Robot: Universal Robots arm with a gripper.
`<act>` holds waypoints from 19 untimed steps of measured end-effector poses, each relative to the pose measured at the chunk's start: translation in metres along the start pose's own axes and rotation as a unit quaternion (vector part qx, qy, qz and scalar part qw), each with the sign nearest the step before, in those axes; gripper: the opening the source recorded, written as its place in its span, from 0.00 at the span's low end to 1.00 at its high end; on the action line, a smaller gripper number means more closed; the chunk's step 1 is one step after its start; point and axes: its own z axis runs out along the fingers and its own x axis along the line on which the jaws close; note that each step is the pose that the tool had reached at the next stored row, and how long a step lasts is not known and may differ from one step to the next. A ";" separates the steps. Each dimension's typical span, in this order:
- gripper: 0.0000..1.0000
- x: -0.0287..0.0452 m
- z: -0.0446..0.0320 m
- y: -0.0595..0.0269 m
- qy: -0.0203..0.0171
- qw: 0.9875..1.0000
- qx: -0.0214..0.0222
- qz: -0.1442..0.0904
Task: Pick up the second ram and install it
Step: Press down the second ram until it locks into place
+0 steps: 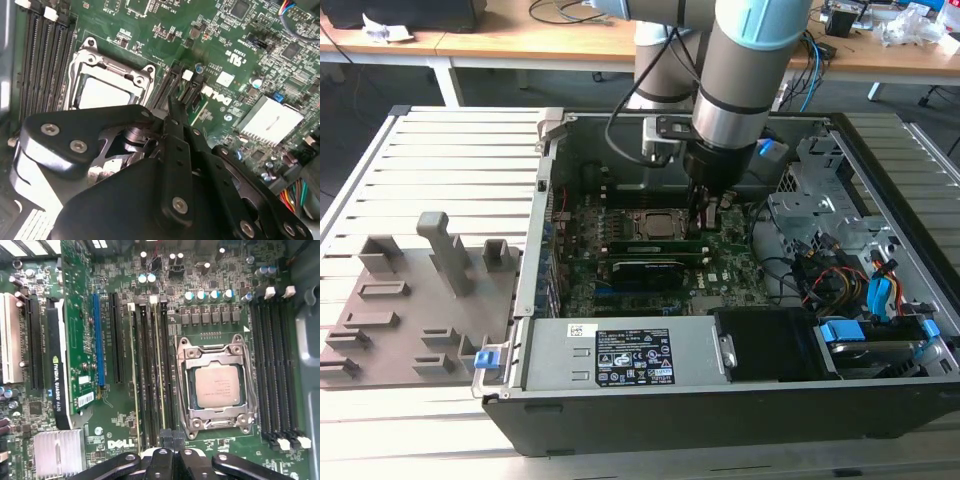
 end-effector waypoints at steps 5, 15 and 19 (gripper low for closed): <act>0.11 0.0002 0.0076 -0.0004 0.000 1.000 0.000 0.000; 0.11 0.0043 0.0002 0.0498 -0.001 1.000 0.007 0.000; 0.11 0.0070 0.0016 0.0775 -0.001 1.000 0.009 0.000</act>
